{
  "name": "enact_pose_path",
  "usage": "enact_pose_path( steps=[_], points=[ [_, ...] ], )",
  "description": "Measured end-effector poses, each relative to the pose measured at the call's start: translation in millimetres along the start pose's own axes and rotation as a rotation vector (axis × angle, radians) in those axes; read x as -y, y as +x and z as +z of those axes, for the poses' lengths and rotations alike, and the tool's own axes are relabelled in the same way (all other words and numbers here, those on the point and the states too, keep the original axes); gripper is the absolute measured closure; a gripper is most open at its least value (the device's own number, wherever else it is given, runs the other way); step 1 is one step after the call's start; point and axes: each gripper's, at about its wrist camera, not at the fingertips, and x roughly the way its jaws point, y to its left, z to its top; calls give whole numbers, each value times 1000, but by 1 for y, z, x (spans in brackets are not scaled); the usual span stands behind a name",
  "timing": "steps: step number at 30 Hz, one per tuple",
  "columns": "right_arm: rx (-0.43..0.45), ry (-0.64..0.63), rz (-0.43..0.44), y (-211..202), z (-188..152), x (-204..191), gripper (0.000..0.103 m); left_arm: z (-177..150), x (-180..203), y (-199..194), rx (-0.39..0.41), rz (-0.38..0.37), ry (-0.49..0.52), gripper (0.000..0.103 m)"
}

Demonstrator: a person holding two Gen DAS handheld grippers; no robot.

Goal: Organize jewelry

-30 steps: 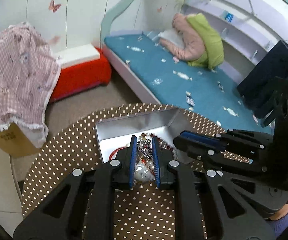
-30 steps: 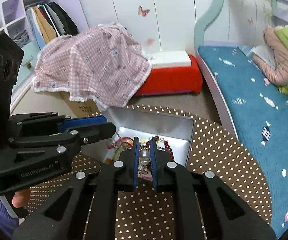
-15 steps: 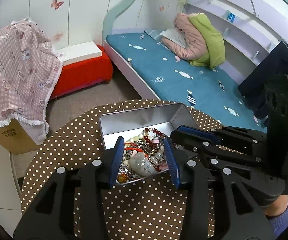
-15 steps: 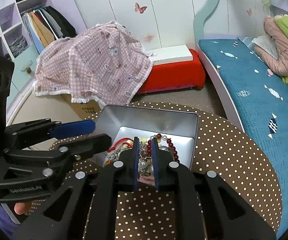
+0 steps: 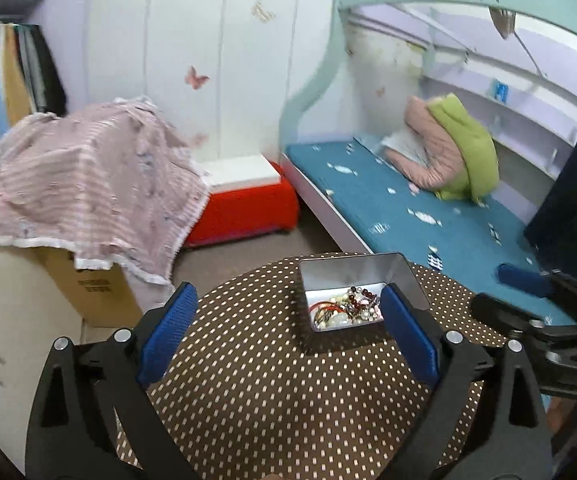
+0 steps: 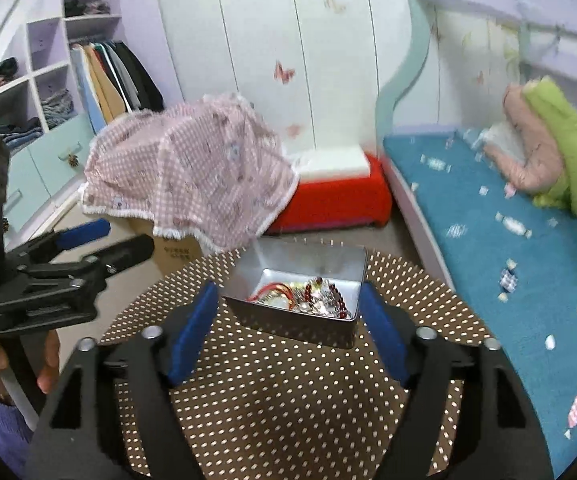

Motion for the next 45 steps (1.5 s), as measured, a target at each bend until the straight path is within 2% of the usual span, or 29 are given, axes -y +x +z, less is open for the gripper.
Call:
enact_pose_path(
  steps=[2, 3, 7, 11, 13, 17, 21, 25, 30, 45],
  points=[
    [55, -27, -28, -25, -6, -13, 19, -9, 4, -21, 36, 16, 8, 10],
    [94, -31, -34, -41, -12, -21, 19, -15, 6, -32, 57, 21, 11, 10],
    [154, -51, -61, -73, -35, -42, 17, -39, 7, -81, 129, 32, -17, 8],
    [203, -86, -88, -99, -52, -64, 14, -59, 15, -124, 191, 38, 8, 6],
    [257, -97, -114, -117, -58, -73, 14, -67, 20, -144, 230, 56, 15, 6],
    [324, -128, -159, -139, -68, -88, 12, -79, 24, -174, 284, 44, -7, 6],
    [376, -164, -214, -157, -77, -98, 11, -91, 30, -201, 346, 83, -1, 6],
    [410, -166, -231, -172, -83, -99, 9, -98, 37, -223, 408, 96, 5, 6],
    [456, -171, -251, -187, -89, -98, 8, -106, 49, -246, 519, 163, 36, 6],
    [458, -165, -270, -190, -91, -95, 8, -107, 48, -242, 541, 193, 48, 6]
  ],
)
